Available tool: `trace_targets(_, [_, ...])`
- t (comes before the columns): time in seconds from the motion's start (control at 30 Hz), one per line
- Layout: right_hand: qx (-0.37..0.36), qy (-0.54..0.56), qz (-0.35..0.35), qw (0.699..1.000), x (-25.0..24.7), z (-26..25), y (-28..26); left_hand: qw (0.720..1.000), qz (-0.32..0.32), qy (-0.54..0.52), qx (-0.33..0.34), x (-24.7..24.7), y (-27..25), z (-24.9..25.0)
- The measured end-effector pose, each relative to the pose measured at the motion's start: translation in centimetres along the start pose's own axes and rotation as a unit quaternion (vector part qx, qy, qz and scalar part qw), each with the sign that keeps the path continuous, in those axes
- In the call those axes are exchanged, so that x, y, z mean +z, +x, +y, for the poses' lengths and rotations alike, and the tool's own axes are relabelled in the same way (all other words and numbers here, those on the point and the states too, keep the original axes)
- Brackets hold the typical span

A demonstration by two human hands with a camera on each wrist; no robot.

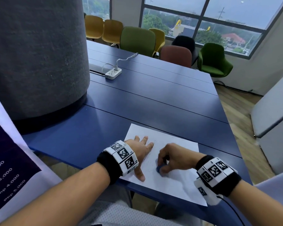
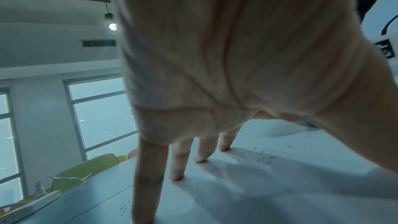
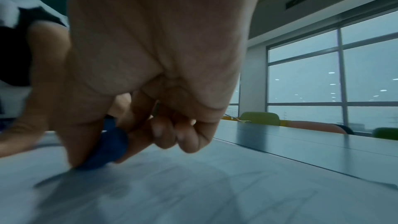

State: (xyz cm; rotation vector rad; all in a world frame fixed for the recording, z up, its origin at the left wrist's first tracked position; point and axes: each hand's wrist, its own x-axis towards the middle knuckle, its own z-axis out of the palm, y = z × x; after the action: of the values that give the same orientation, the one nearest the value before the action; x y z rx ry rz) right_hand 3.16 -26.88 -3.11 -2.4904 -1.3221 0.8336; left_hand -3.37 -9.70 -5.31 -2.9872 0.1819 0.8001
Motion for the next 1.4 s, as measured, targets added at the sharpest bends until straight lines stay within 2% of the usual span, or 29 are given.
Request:
trace_targets(0.13, [0.047, -0.023, 0.145, 0.988, -1.6, 2.4, 2.9, 1.000, 0.013, -0.001, 0.000, -0.1, -0.3, -0.1])
trace_targets(0.23, [0.096, -0.016, 0.203, 0.974, -2.1, 3.7, 3.9, 1.000, 0.016, 0.000, 0.000, -0.1, -0.4, 0.0])
trace_targets(0.3, [0.079, -0.009, 0.190, 0.979, -1.7, 3.3, 3.9, 1.000, 0.019, -0.002, 0.000, -0.1, -0.4, -0.1])
trace_targets(0.4, [0.037, 0.006, 0.122, 0.992, -1.3, 2.4, 3.5, 1.000, 0.024, 0.000, 0.001, -0.2, -0.4, -0.1])
trace_targets(0.43, [0.042, 0.002, 0.124, 0.991, -1.5, 2.6, 3.6, 1.000, 0.024, 0.004, 0.000, -0.3, -0.4, 0.0])
trace_targets(0.57, [0.089, 0.011, 0.199, 0.976, -2.2, 4.1, 4.3, 1.000, 0.018, 0.011, -0.004, -0.5, -0.5, 0.2])
trace_targets(0.73, [0.036, 0.001, 0.113, 0.993, -1.4, 2.4, 3.7, 0.999, 0.024, 0.027, -0.009, -0.7, -0.3, 0.4])
trace_targets(0.87, [0.093, -0.015, 0.182, 0.979, -2.7, 4.0, 4.4, 0.999, 0.025, 0.034, -0.010, -1.0, -0.4, 0.6])
trace_targets(0.93, [0.093, -0.002, 0.197, 0.976, -2.3, 3.8, 4.3, 0.999, 0.028, 0.031, -0.009, -1.0, -0.4, 0.6])
trace_targets(1.07, [0.057, -0.002, 0.135, 0.989, -1.7, 2.8, 3.8, 0.999, 0.029, 0.042, -0.009, -0.9, -0.1, 0.6])
trace_targets(1.23, [0.093, -0.004, 0.197, 0.976, -3.0, 4.5, 4.4, 0.998, 0.029, 0.047, -0.010, -1.0, -0.1, 0.7])
trace_targets(1.4, [0.057, -0.005, 0.125, 0.990, -2.4, 3.5, 3.8, 0.998, 0.025, 0.053, -0.015, -1.0, 0.4, 0.7])
